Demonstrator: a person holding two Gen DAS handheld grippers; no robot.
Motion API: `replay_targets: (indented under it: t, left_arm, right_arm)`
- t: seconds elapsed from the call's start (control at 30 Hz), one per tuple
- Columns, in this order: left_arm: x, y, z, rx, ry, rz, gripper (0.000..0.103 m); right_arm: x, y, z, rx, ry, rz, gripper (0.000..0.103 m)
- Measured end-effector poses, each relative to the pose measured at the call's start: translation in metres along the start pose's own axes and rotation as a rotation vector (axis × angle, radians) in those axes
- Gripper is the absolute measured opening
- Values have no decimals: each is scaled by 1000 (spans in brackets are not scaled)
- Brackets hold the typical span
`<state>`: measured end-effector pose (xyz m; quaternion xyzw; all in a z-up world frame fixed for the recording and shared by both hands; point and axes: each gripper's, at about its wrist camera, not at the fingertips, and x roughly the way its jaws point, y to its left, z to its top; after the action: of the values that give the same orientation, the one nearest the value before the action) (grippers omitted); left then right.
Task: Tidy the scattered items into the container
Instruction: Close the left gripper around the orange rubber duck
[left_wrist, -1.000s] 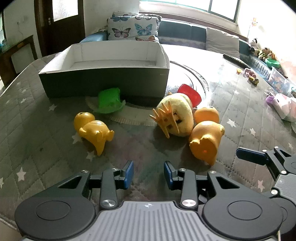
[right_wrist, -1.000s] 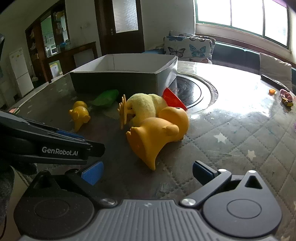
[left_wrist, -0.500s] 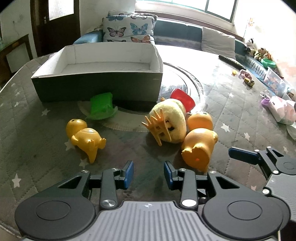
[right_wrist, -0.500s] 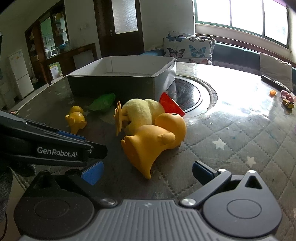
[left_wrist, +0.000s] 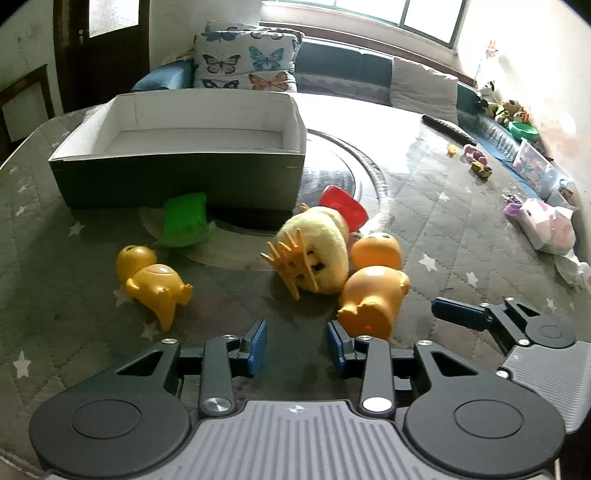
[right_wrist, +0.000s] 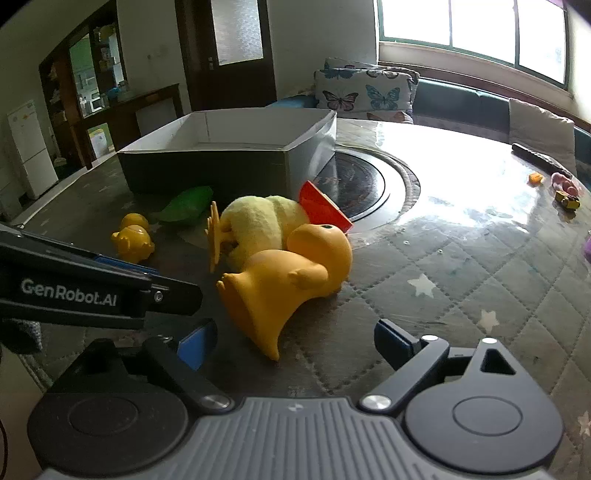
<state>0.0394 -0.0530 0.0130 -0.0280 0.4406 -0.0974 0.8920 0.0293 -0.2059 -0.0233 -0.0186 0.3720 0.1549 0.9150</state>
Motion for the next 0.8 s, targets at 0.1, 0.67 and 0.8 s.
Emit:
replay_targets:
  t: [0.1,0.67,0.8]
  left_arm:
    - [-1,-3,1,6,-2,-18,38]
    - [5,-21,12,37,36,-136,39]
    - [10,-26,16,41,47,-153,39]
  right_arm:
    - [0,-2,0,-3,4,-20,91]
    - [-11,-12,-2,-6,-13,-67,87]
    - [-10,-13,-2,-1,-13,-51,84]
